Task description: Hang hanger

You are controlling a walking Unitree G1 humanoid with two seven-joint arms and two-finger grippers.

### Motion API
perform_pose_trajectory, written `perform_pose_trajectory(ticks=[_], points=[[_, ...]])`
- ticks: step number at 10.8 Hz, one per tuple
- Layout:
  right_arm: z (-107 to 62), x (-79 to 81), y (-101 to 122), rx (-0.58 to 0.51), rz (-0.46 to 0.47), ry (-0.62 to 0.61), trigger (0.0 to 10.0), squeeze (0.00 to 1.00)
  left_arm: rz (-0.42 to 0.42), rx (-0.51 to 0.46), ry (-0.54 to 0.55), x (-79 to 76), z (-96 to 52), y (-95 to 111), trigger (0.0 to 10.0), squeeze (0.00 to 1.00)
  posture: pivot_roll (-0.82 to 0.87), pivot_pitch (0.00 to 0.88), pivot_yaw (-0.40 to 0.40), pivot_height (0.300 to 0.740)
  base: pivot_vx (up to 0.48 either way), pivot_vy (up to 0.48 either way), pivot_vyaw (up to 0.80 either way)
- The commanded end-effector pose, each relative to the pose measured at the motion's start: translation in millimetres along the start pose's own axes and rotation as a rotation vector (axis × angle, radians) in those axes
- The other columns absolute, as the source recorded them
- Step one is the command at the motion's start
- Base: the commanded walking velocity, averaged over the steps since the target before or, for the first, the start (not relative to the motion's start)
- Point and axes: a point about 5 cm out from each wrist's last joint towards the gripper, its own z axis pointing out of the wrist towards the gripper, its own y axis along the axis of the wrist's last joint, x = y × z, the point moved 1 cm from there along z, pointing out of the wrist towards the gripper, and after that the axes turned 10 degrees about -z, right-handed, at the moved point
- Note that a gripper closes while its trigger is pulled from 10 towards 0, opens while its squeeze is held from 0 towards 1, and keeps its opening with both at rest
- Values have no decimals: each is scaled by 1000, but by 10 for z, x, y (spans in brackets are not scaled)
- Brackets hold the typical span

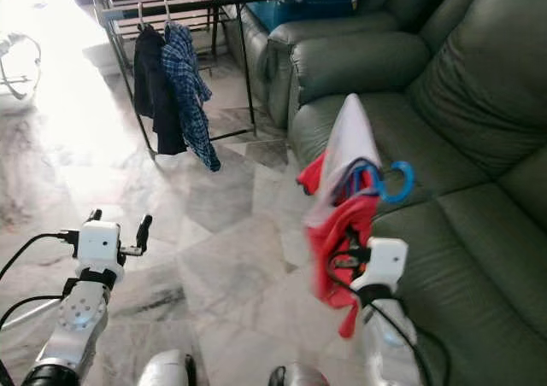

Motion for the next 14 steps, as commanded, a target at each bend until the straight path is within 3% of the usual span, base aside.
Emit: perform_pose_trajectory(ticks=[1, 3, 5, 6, 7, 8, 9, 10, 11, 12, 13, 14], points=[[8, 0, 70, -29, 6, -27, 10000, 0, 8, 2, -4, 40, 35, 47, 10000, 0, -56, 43, 36, 740, 0, 0, 0], [-31, -8, 115, -42, 3, -48, 10000, 0, 10, -12, -35, -51, 108, 120, 10000, 0, -78, 62, 31, 740, 0, 0, 0], [-122, -16, 128, -24, -16, -11, 10000, 0, -28, 0, -2, -33, -10, 113, 10000, 0, -61, 112, -15, 740, 0, 0, 797], [-199, -14, 20, 17, -9, -6, 10000, 0, 13, 29, -2, -4, -119, -6, 10000, 0, -51, 89, -8, 740, 0, 0, 788], [-201, 17, -72, 53, 7, -26, 10000, 0, 49, 57, -20, 36, -111, -74, 10000, 0, -49, 78, 13, 740, 0, 0, 788], [-165, 101, 32, 17, 22, -26, 10000, 0, 44, 77, 23, 165, -60, -31, 10000, 0, -42, 87, 13, 740, 0, 0, 794], [-120, 142, 177, -19, 61, -44, 10000, 0, 87, 28, 5, 194, -9, 135, 10000, 0, -35, 107, -7, 740, 0, 0, 0], [-102, 180, 14, 52, -19, -9, 10000, 0, 104, 11, 24, 179, 33, 134, 10000, 0, -26, 157, -6, 740, 0, 0, 0], [-46, 14, 113, 32, -43, -56, 10000, 0, 2, -24, 66, 159, 71, 263, 10000, 0, -9, 188, -31, 740, 0, 0, 0], [-36, 15, 155, 9, -86, -16, 10000, 0, -3, -61, 28, 91, 46, 311, 10000, 0, -9, 188, -31, 740, 0, 0, 0], [45, -78, 119, 46, -131, -67, 10000, 0, -13, -50, 20, 4, 25, 248, 10000, 0, -25, 167, -33, 740, 0, 0, 0], [118, -81, 222, 16, -165, -56, 10000, 0, -51, -44, 39, -79, -7, 248, 10000, 0, -33, 170, -34, 740, 0, 0, 0]])
